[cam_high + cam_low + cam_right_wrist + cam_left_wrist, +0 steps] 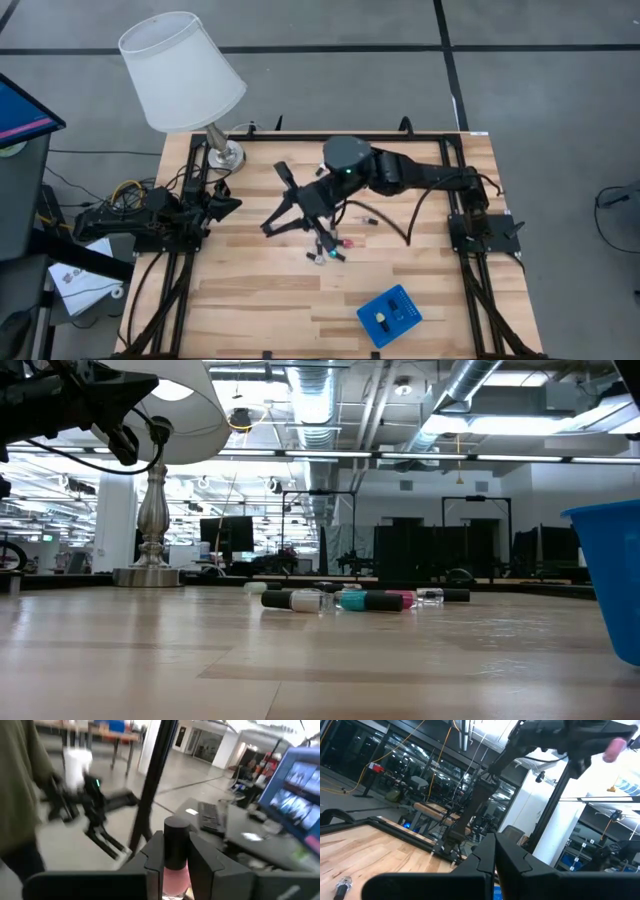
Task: Pick & Place Nail Polish
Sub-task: Put the pink nail polish into the blue bin
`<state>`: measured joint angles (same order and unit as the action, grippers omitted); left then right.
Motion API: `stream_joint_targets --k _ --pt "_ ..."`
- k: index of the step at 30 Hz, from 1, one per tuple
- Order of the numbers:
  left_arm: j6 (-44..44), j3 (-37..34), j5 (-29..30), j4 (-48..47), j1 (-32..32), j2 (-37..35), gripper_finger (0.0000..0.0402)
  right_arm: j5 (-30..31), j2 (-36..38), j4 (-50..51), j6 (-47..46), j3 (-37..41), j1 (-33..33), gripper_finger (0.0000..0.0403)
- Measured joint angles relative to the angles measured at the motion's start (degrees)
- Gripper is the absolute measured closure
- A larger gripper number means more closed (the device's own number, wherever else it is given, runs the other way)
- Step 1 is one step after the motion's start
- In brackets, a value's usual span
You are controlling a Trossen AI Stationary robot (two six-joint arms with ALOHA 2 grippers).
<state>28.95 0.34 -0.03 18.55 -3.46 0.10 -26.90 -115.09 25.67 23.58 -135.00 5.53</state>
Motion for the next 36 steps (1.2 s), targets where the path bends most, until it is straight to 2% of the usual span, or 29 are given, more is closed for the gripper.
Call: stream_joint_targets --k 7,11,19,23,28,30,36 --pt "0.01 0.0 0.0 -0.01 0.02 0.0 0.0401 0.15 0.0 1.39 30.33 0.0 -2.32 0.0357" --pt "0.0 0.0 -0.01 0.0 0.01 0.0 0.0401 2.34 0.0 -0.87 48.58 0.0 -2.63 0.0357" --pt "0.01 0.0 -0.01 0.0 0.0 0.02 0.0401 4.75 0.0 -16.39 76.44 0.0 -1.11 0.0357" --pt "0.0 0.0 -0.01 0.0 0.02 0.02 0.0401 9.96 0.09 -22.23 93.29 0.0 0.78 0.0357" --pt "0.02 0.0 -0.01 0.0 0.01 0.02 0.0401 23.81 0.09 -26.97 124.85 0.0 2.74 0.0357" --pt "0.0 0.0 -0.01 0.0 0.02 0.02 0.0401 26.67 0.09 -27.41 127.03 0.0 2.75 0.0357" --pt "0.01 0.0 0.0 0.01 0.02 0.02 0.0401 26.94 0.09 -26.16 127.6 0.0 2.74 0.0357"
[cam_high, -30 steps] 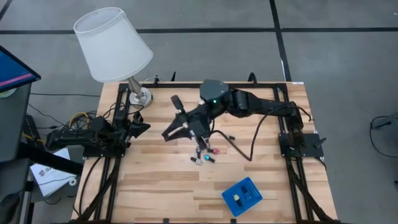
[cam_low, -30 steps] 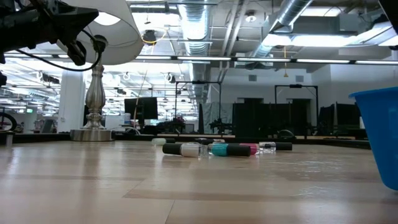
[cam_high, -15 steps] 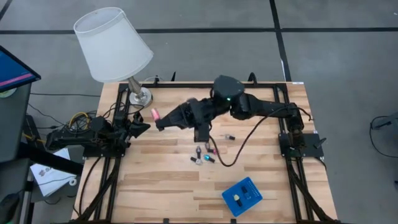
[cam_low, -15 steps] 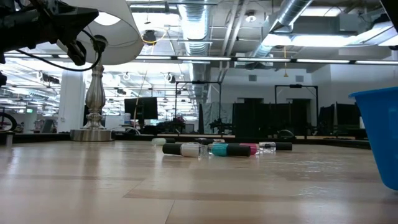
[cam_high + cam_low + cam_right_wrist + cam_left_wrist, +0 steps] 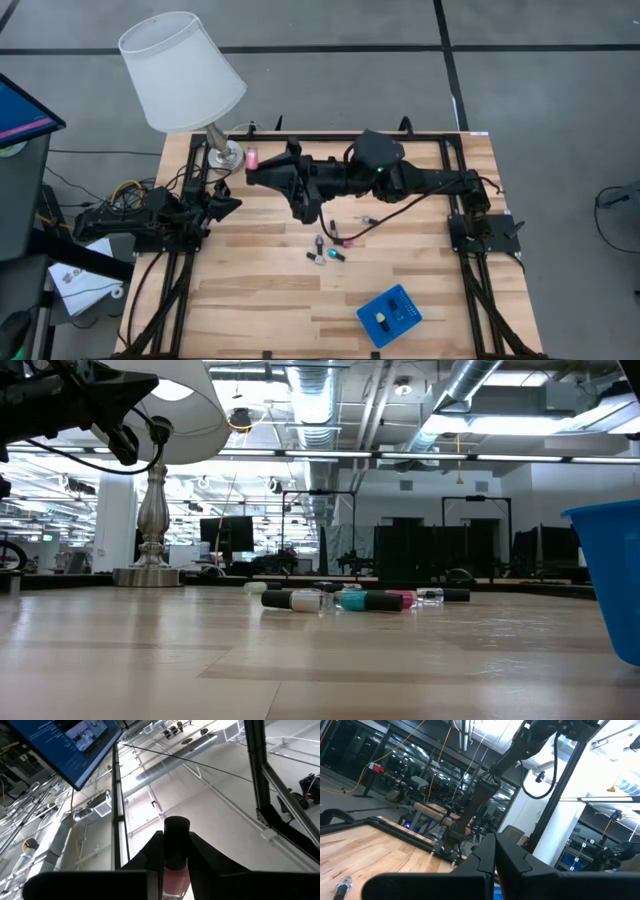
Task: Pick & Place Nail Polish
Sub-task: Put the pink nail polish into the blue bin
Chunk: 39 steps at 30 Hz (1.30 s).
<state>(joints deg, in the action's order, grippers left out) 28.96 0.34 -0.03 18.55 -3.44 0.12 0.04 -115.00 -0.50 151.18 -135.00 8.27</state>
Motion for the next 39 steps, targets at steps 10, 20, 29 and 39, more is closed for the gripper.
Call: stream_joint_targets --k 10,20,29,39 --pt "-0.01 0.0 0.0 -0.01 -0.01 0.0 0.0401 4.15 -0.57 3.84 0.77 0.04 2.31 0.0357" --pt "0.0 0.0 0.0 -0.01 -0.01 0.0 0.0401 5.24 -0.57 2.91 -19.34 0.04 3.37 0.0357" --pt "0.0 0.0 0.0 -0.01 -0.01 0.0 0.0401 13.85 -0.57 3.46 -69.5 0.04 1.9 0.0356" --pt "-0.01 0.0 0.0 -0.01 -0.02 0.0 0.0401 18.06 -0.57 4.82 -140.94 0.04 -1.11 0.0357"
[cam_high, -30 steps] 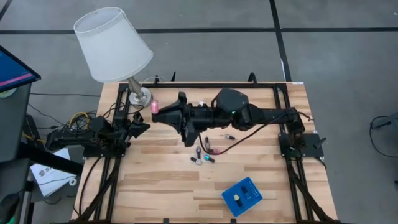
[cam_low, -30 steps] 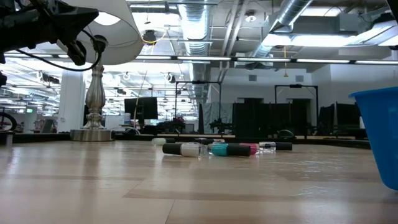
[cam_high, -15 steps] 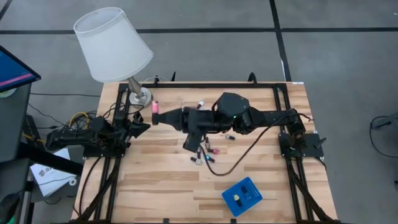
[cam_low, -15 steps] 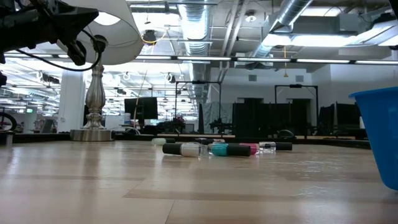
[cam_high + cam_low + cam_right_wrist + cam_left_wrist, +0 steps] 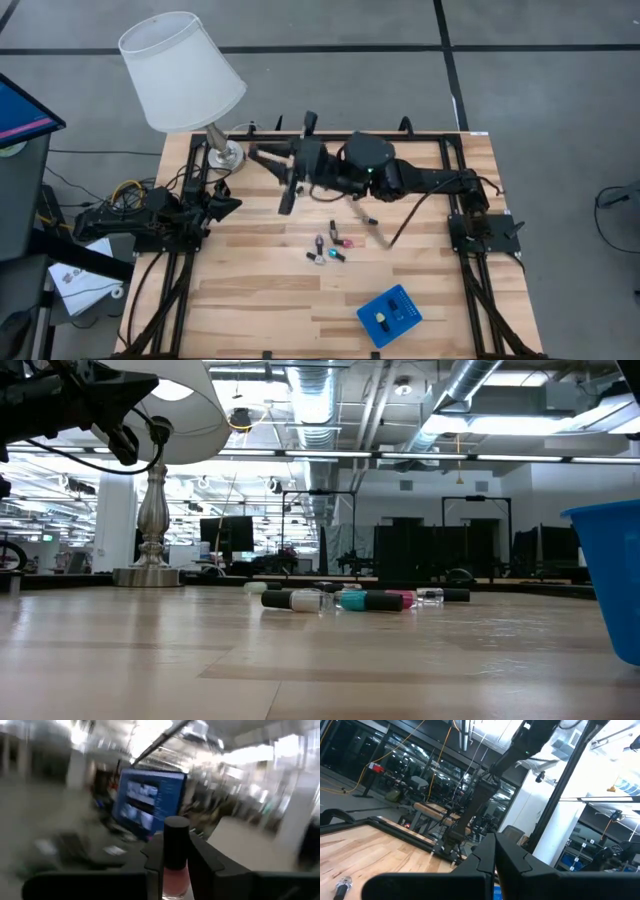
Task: Pick & Place Nail Polish
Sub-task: Put the pink nail polish into the blue bin
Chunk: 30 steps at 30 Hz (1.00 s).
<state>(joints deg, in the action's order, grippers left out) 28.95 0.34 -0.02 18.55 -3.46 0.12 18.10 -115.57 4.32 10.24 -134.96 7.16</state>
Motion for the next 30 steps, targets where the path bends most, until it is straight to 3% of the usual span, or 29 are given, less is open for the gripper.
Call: stream_joint_targets --k 6,10,14,20,22,26,30 --pt "0.01 0.0 -0.01 0.0 0.0 0.0 0.0401 -0.39 0.0 -6.45 -35.18 0.0 -2.0 0.0357" --pt "0.02 0.0 0.0 0.0 0.02 0.0 0.0401 -6.75 0.0 -16.57 -47.61 0.0 -2.93 0.0357" --pt "0.01 0.0 -0.01 0.0 0.02 0.0 0.0401 -11.53 0.09 -22.97 -49.74 -0.09 -2.74 0.0357" --pt "0.01 0.0 0.01 0.0 0.01 0.0 0.0401 -12.44 0.02 -24.68 -48.87 -0.09 -3.03 0.0357" --pt "0.0 0.0 0.01 0.0 0.02 0.0 0.0401 -15.26 0.04 -24.05 -49.03 -0.09 -3.45 0.0357" --pt "0.01 0.0 -0.01 0.01 0.01 0.0 0.0401 -23.51 0.23 -14.31 -53.74 -0.09 -2.51 0.0357" --pt "0.0 0.0 -0.01 0.0 0.02 0.0 0.0401 -23.71 0.5 2.59 -57.02 -0.09 1.77 0.0357"
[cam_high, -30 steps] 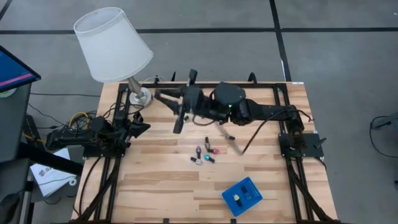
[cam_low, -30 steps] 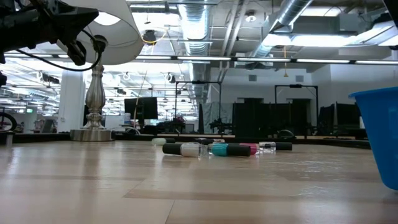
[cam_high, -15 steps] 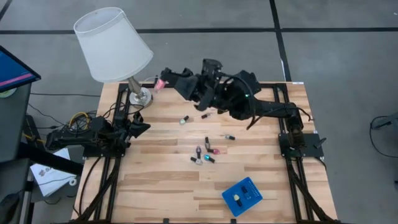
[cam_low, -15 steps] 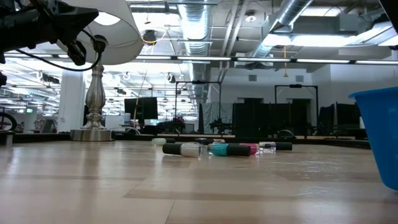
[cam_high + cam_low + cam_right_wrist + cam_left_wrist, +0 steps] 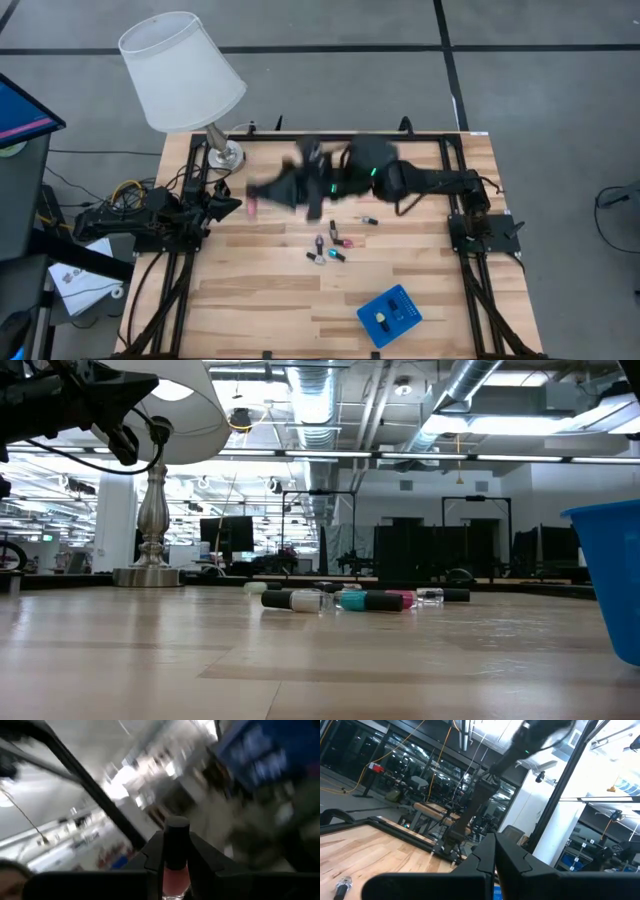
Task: Pick & Place Nail Polish
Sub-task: Put the pink nail polish into the blue bin
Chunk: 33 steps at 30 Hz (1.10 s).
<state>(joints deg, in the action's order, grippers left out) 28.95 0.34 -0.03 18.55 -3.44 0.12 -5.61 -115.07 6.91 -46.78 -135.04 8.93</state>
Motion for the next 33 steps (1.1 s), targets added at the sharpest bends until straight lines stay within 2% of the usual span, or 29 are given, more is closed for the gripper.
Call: stream_joint_targets --k 6,11,14,19,23,28,33 --pt "0.01 0.0 0.0 0.0 -0.02 0.0 0.0401 10.63 -0.26 25.17 -9.65 0.02 7.9 0.0357" --pt "0.01 0.0 0.01 0.0 -0.01 0.0 0.0401 18.46 -0.46 43.43 -23.07 0.08 15.52 0.0357" --pt "0.01 0.0 0.0 0.01 -0.02 0.0 0.0401 20.99 -0.39 52.33 -32.88 1.38 19.88 0.0357" --pt "0.01 0.0 0.0 0.0 0.0 0.0 0.0401 19.69 -2.49 69.08 -50.99 1.39 26.24 0.0357" --pt "0.0 0.0 0.0 -0.09 -0.01 0.43 0.0401 15.09 -6.76 78.18 -59.16 1.61 29.85 0.0357" --pt "0.0 0.0 0.01 0.3 0.0 1.32 0.0401 8.37 -13.76 80.22 -59.52 1.55 30.71 0.0357" --pt "0.01 0.0 0.0 0.4 0.0 2.59 0.0401 6.67 -19.79 79.89 -56.96 1.54 30.27 0.0357"
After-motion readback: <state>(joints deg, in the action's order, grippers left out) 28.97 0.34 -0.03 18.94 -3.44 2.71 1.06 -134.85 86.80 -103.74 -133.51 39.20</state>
